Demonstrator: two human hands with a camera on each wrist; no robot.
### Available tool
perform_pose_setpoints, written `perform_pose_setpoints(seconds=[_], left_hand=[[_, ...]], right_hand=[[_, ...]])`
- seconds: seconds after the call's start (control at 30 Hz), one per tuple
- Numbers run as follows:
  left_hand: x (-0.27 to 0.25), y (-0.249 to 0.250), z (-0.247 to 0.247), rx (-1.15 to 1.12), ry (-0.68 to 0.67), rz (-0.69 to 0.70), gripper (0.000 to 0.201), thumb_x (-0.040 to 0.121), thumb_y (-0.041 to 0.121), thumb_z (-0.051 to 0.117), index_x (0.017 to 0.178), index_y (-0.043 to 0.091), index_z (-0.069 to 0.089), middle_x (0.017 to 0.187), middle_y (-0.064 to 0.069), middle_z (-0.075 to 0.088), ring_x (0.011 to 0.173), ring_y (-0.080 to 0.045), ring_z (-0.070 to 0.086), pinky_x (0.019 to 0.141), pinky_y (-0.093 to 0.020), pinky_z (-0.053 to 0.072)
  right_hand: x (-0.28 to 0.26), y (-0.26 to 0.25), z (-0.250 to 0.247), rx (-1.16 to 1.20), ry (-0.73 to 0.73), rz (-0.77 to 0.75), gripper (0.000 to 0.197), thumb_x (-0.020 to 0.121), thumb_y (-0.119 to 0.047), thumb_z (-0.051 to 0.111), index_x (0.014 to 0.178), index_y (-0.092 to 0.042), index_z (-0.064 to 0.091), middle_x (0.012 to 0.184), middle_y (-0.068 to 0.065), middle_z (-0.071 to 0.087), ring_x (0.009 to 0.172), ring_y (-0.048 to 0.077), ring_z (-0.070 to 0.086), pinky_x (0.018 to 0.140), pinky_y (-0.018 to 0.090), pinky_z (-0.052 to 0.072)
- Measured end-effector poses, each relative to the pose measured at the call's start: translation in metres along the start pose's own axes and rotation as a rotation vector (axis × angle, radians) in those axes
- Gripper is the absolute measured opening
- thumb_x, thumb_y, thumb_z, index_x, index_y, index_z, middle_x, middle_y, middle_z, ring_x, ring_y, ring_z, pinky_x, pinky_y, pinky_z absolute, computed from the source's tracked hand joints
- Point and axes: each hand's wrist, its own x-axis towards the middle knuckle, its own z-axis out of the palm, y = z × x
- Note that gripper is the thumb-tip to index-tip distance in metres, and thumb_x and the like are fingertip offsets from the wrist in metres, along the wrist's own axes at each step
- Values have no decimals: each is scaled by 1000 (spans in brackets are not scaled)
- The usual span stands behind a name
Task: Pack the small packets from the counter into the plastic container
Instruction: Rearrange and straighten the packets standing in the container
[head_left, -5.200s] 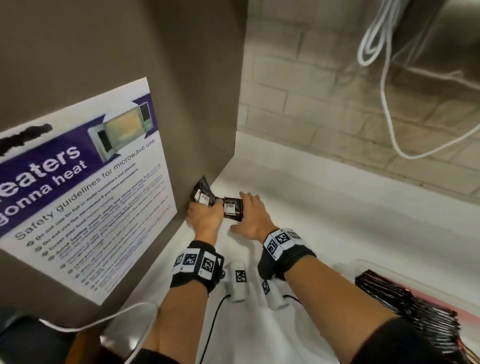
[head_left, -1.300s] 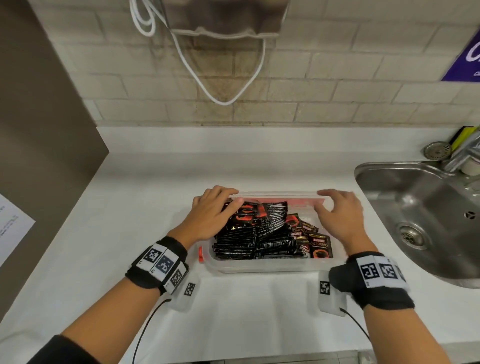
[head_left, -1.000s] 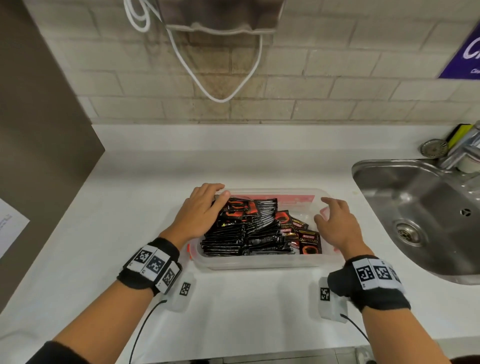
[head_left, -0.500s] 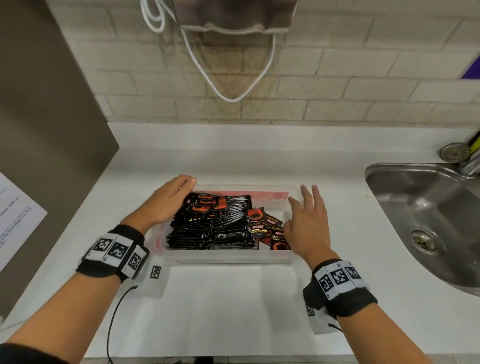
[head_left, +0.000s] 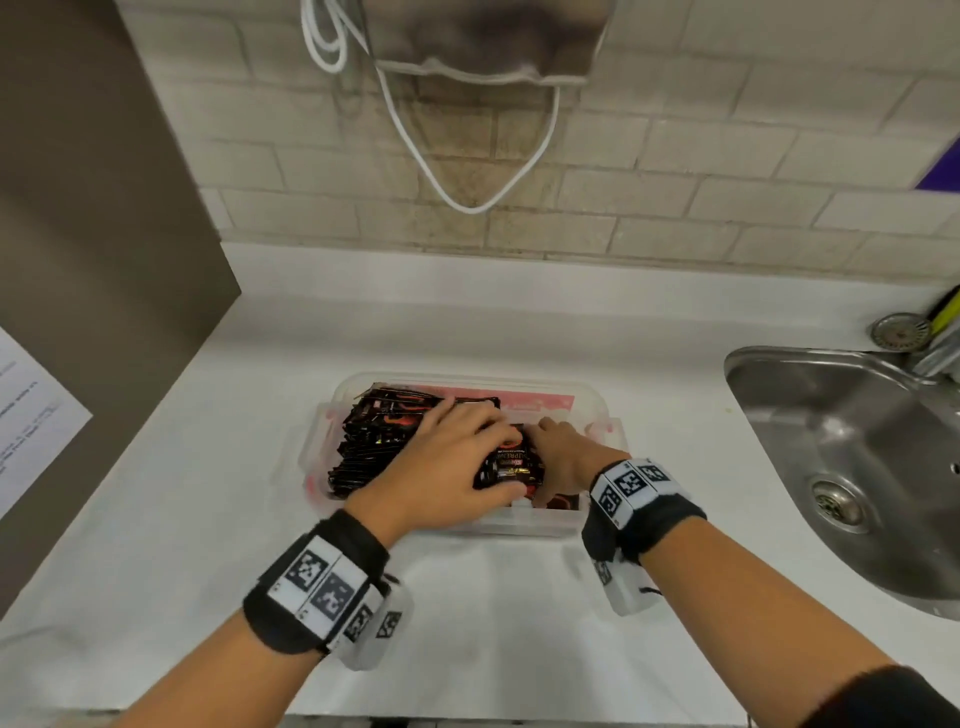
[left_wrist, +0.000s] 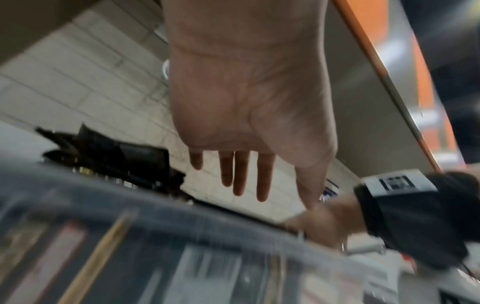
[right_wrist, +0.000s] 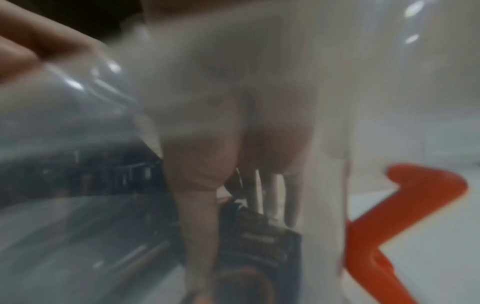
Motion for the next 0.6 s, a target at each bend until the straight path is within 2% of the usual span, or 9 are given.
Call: perform_pose_setpoints(seconds=[0.07, 0.1, 0.17, 0.23, 0.3, 0.37, 0.6], left_hand=[[1, 4, 18, 78, -78, 1, 73, 91, 75, 35, 148, 31, 40, 160, 7, 26, 150, -10, 9, 122, -44, -12], [0, 5, 25, 110, -102, -8, 77, 90, 78, 29, 149, 30, 39, 162, 4, 23, 152, -11, 6, 121, -44, -15], [-3, 4, 34, 144, -116, -26, 83, 90, 81, 17, 149, 27, 41, 163, 0, 24, 152, -13, 5, 122, -45, -12], [-6, 4, 39, 171, -88, -26, 86, 90, 81, 11, 147, 25, 44, 161, -2, 29, 152, -14, 9, 124, -45, -5], [-7, 4, 41, 188, -63, -20, 88, 90, 80, 9, 146, 23, 46, 159, -2, 33, 152, -15, 12, 124, -45, -1], [-7, 3, 43, 183, -42, -20, 88, 91, 80, 9, 143, 22, 49, 157, -2, 36, 151, -16, 14, 124, -44, -1], [-5, 2, 46, 193, -8, -8, 88, 90, 81, 10, 142, 22, 51, 154, -1, 39, 151, -16, 16, 124, -44, -2]], right_hand=[[3, 1, 4, -6, 13, 18, 98, 66, -33, 86, 146, -18, 32, 132, 10, 39, 124, 30, 38, 104, 46, 41], [5, 0, 5, 7, 16, 39, 98, 65, -34, 87, 145, -16, 32, 133, 12, 37, 124, 31, 37, 104, 46, 41], [7, 0, 6, 42, 20, 74, 96, 65, -35, 87, 141, -13, 34, 135, 14, 35, 126, 33, 38, 104, 47, 42], [7, -1, 4, 98, 30, 75, 92, 64, -33, 89, 136, -11, 36, 131, 12, 40, 121, 32, 46, 99, 43, 46], [7, 3, 0, 201, 31, 44, 87, 65, -27, 89, 132, -11, 36, 120, 7, 51, 109, 25, 55, 87, 34, 49], [5, 8, -6, 278, 22, 22, 86, 67, -23, 88, 133, -10, 34, 115, 6, 60, 100, 21, 57, 79, 28, 46], [-6, 16, -13, 319, 116, -46, 88, 70, -12, 86, 138, -12, 31, 119, 9, 63, 106, 24, 61, 82, 26, 47]])
